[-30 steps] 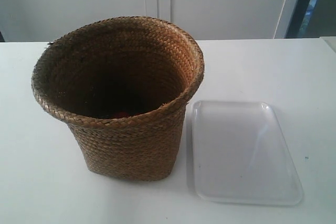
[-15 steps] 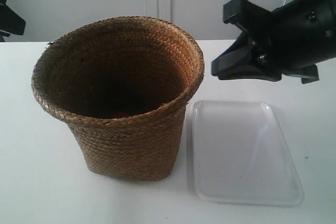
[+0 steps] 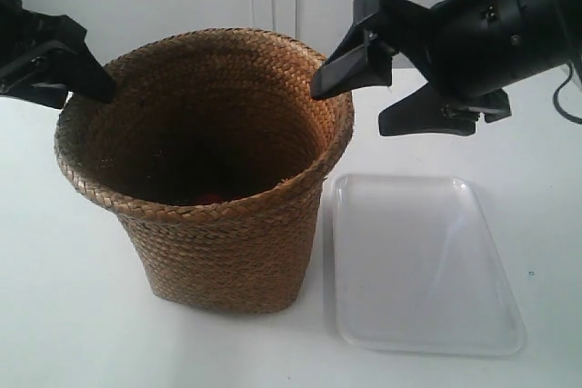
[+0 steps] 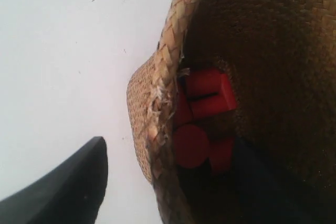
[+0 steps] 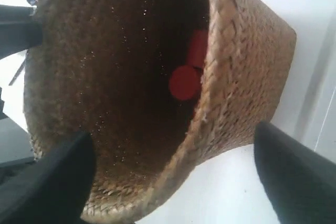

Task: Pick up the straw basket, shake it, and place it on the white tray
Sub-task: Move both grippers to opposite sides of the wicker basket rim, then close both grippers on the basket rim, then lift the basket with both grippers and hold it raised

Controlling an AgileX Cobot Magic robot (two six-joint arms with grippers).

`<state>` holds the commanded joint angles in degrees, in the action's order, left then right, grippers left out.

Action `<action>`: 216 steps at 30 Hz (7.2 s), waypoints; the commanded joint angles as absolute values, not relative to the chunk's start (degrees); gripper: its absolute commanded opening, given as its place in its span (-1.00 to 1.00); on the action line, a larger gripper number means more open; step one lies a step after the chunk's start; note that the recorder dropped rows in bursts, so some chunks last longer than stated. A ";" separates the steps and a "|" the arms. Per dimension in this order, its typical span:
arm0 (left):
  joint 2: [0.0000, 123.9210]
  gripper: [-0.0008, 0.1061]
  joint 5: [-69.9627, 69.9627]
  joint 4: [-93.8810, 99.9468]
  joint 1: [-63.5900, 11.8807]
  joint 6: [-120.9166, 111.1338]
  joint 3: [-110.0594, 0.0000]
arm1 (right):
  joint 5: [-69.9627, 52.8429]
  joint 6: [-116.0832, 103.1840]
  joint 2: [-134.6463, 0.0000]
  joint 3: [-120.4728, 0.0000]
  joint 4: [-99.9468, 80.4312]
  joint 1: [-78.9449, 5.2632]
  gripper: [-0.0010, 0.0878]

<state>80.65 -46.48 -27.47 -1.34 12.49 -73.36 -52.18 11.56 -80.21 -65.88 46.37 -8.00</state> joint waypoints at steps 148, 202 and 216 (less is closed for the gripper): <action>58.07 -0.99 -36.94 -86.30 -2.96 82.62 -61.66 | -6.42 29.23 -52.24 -44.74 39.08 -27.70 -0.98; 57.48 -0.99 -32.86 -77.10 -4.12 70.88 -64.12 | -5.73 26.98 -49.52 -49.68 38.83 -29.26 -0.98; 56.89 -0.99 -30.20 -73.61 -4.12 71.06 -61.62 | -4.30 28.13 -50.72 -49.20 37.97 -29.32 -0.98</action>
